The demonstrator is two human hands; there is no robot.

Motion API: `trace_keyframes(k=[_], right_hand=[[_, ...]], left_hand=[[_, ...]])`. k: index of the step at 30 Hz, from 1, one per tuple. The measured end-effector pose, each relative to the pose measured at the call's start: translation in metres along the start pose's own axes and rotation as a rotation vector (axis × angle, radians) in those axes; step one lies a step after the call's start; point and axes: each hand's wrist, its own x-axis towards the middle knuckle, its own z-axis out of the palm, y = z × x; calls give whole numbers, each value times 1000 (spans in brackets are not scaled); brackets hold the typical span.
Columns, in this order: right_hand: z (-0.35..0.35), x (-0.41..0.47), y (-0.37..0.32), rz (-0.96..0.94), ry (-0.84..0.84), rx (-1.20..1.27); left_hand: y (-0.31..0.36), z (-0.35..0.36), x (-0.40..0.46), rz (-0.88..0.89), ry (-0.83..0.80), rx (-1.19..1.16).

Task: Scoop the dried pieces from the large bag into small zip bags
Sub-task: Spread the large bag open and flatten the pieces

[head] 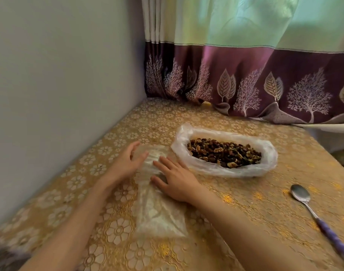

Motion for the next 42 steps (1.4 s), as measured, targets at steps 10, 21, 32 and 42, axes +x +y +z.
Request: trace_keyframes(k=[10, 21, 32, 42], right_hand=[[-15, 6, -13, -53, 198, 134], [-14, -13, -18, -345, 8, -82], [-37, -2, -11, 127, 305, 980], [-80, -72, 70, 393, 426, 1728]], left_hand=[[-15, -6, 11, 150, 262, -71], [-5, -25, 8, 69, 455, -1009], [16, -16, -11, 254, 385, -602], [94, 38, -22, 580, -127, -330]])
